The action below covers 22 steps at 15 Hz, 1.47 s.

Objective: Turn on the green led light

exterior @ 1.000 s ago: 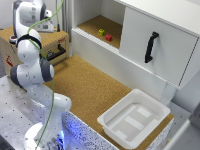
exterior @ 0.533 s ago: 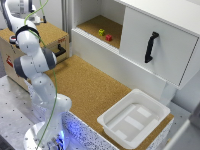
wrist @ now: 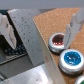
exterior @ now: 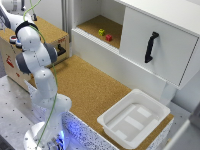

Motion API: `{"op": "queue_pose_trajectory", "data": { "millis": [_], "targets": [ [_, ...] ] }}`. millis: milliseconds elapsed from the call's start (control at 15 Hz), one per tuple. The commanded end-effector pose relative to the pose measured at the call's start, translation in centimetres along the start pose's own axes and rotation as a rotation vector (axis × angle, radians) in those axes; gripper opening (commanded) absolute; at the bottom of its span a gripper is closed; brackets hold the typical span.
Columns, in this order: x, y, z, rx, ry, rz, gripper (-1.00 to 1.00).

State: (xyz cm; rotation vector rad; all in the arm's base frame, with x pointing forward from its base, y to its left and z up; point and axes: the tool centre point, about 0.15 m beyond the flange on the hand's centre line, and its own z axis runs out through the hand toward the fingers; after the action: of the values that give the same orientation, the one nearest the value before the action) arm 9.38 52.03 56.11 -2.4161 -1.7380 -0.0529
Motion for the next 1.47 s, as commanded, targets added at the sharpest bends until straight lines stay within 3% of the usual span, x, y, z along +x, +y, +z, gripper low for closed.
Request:
{"op": "queue_pose_trajectory", "data": {
  "millis": [0,67,267,733,1400],
  "targets": [
    [1.4,0.9,-0.7,-0.173,-0.096,0.023,-1.0],
    [0.4,1.6,-0.7,-0.249,-0.105,0.018,-1.0],
    [-3.5,3.7,0.1,-0.249,-0.108,0.109,-1.0],
    [-6.1,6.0,1.7,-0.193,-0.042,0.222,-1.0],
    [-9.0,7.7,6.5,-0.094,0.048,0.424,-1.0]
  ]
}}
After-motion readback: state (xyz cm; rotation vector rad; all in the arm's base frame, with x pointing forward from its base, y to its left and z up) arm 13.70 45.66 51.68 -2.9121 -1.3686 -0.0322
